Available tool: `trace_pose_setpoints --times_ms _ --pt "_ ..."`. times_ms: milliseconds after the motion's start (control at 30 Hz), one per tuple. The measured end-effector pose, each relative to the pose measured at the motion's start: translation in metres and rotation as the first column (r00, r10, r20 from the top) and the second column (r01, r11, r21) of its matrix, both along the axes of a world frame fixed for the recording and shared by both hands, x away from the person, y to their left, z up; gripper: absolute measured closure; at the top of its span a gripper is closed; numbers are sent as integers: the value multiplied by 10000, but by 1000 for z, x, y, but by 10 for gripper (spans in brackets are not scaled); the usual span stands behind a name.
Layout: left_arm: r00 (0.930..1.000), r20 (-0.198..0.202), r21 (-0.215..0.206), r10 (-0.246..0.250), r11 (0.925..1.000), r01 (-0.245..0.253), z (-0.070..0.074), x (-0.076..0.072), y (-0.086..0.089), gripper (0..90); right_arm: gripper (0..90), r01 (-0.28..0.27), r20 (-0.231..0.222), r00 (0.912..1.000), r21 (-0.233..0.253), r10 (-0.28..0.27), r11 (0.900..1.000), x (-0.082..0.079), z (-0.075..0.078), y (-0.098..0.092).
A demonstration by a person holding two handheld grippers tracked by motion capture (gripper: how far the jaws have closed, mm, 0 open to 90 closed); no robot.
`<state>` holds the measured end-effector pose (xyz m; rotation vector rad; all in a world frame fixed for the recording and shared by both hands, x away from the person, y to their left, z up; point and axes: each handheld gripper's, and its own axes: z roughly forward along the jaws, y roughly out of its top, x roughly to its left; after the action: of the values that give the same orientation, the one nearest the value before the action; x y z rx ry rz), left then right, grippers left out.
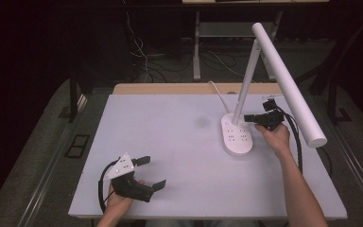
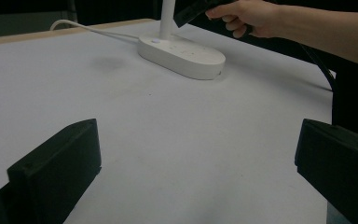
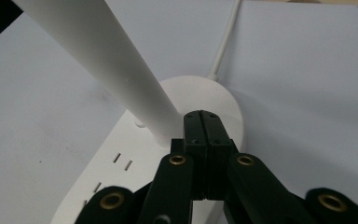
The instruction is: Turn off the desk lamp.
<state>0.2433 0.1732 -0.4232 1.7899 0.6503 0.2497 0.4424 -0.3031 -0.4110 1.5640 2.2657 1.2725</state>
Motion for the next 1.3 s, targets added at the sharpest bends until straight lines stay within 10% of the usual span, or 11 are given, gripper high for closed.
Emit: trace_pose_setpoints --times_ms 700,1033,1300 --pt "10000 30 -4 -65 10000 65 0 -2 -2 0 862 -21 739 9973 364 -6 9993 -46 26 -16" --pt "10000 47 -54 -19 10000 20 1 -3 -2 0 601 89 824 9965 845 -159 9964 -79 33 -18" --pt "10000 57 -25 -27 10000 27 1 -3 -2 0 161 -515 1212 9920 1313 355 9900 -110 32 -16"
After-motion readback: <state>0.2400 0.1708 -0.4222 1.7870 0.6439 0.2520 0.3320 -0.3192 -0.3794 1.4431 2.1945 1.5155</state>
